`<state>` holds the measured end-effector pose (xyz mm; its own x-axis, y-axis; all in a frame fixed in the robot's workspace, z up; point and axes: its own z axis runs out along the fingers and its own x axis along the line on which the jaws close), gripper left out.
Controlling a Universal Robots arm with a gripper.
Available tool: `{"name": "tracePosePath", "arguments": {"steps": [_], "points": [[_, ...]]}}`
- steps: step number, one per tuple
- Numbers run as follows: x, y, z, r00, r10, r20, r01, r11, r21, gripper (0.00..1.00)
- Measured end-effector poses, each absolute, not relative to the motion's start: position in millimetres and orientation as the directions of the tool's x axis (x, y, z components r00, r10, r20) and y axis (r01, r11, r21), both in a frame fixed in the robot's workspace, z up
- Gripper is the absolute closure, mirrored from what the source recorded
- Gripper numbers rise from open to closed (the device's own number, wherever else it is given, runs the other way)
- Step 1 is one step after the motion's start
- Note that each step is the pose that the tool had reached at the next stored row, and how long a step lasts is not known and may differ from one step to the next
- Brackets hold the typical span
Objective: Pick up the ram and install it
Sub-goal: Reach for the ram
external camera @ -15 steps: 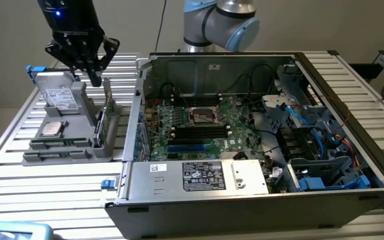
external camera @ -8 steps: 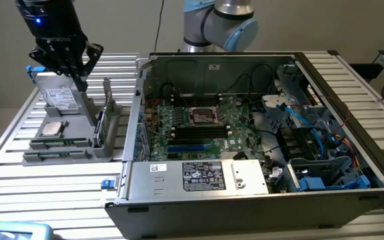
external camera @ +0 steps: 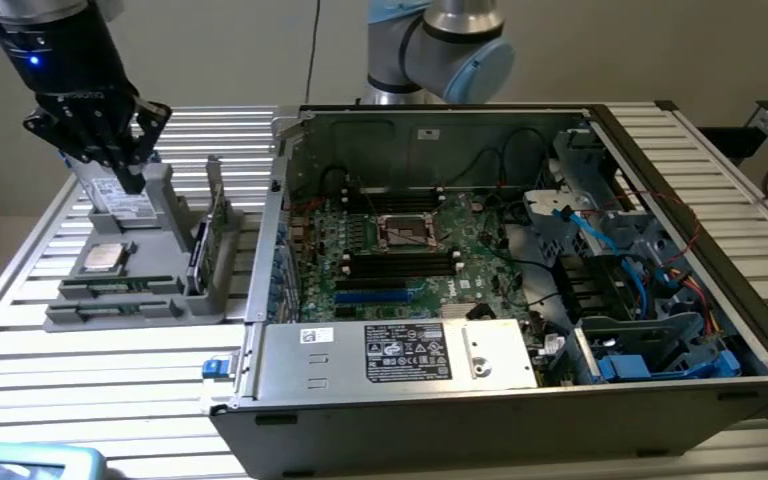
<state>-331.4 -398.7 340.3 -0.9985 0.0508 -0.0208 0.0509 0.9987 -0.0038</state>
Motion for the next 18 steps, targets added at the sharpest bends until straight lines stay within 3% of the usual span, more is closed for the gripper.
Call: {"name": "tracePosePath", "arguments": {"steps": [11, 18], "points": [[-381, -399, 320, -0.998, 0.051, -0.021, 0.051, 0.999, -0.005, 0.89], [-383, -399, 319, -0.998, 0.051, -0.021, 0.051, 0.999, -0.006, 0.89]]}}
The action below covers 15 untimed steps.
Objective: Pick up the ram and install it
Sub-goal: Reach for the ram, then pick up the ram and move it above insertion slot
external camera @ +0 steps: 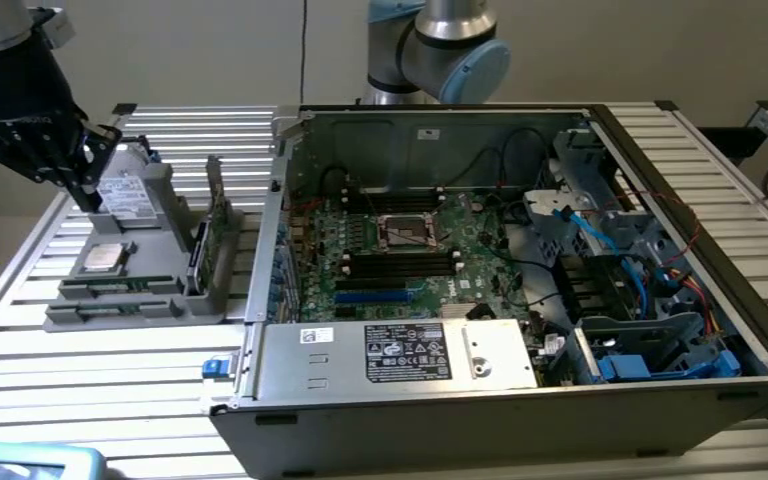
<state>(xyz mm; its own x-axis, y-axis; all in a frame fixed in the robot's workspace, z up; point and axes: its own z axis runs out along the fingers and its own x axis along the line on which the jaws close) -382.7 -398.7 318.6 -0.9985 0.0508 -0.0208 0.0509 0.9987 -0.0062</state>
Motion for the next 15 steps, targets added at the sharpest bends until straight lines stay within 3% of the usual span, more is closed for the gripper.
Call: {"name": "tracePosePath", "arguments": {"steps": [15], "points": [[-382.7, -398.7, 318.6, -0.998, 0.051, -0.021, 0.051, 0.999, -0.014, 0.89]]}}
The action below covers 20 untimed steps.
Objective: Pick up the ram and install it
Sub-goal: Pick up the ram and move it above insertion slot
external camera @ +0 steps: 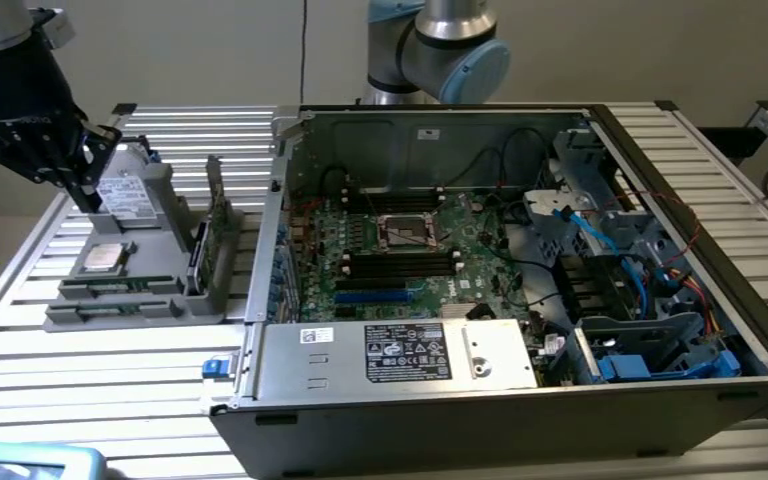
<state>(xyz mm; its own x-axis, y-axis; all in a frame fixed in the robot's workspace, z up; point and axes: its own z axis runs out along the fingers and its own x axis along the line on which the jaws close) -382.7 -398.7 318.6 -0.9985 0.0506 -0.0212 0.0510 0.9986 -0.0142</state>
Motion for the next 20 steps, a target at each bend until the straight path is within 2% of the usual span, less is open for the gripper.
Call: {"name": "tracePosePath", "arguments": {"steps": [8, 20], "points": [[-383.3, -398.6, 318.1, -0.999, 0.039, -0.021, 0.039, 0.999, -0.015, 0.89], [-383.4, -398.7, 312.1, -0.984, -0.178, -0.021, -0.178, 0.984, -0.015, 0.89]]}}
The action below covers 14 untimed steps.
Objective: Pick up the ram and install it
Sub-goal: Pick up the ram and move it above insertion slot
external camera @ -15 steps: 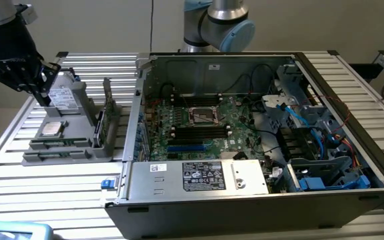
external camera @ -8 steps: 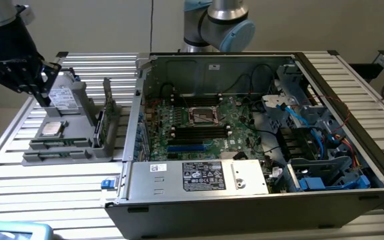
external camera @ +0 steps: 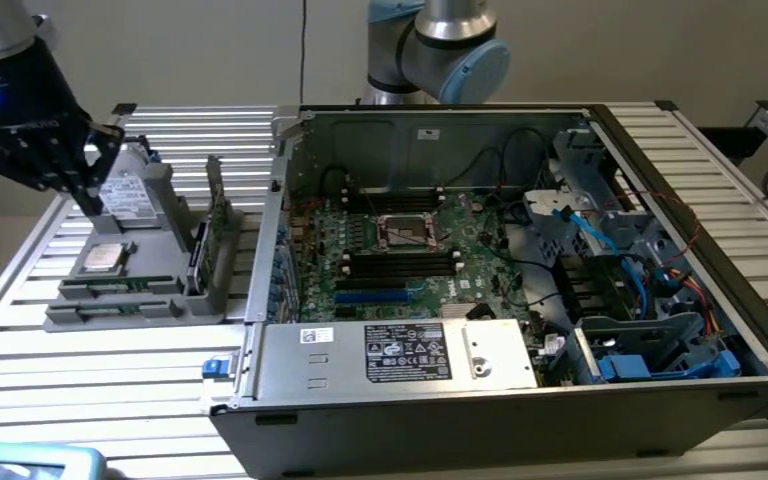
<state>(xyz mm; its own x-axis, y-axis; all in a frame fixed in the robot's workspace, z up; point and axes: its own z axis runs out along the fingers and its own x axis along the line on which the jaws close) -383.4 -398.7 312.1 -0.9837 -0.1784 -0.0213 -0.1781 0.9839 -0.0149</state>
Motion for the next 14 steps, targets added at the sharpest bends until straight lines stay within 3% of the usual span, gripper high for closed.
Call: {"name": "tracePosePath", "arguments": {"steps": [14], "points": [[-383.3, -398.7, 306.5, -0.908, -0.419, -0.021, -0.419, 0.908, -0.015, 0.89]]}}
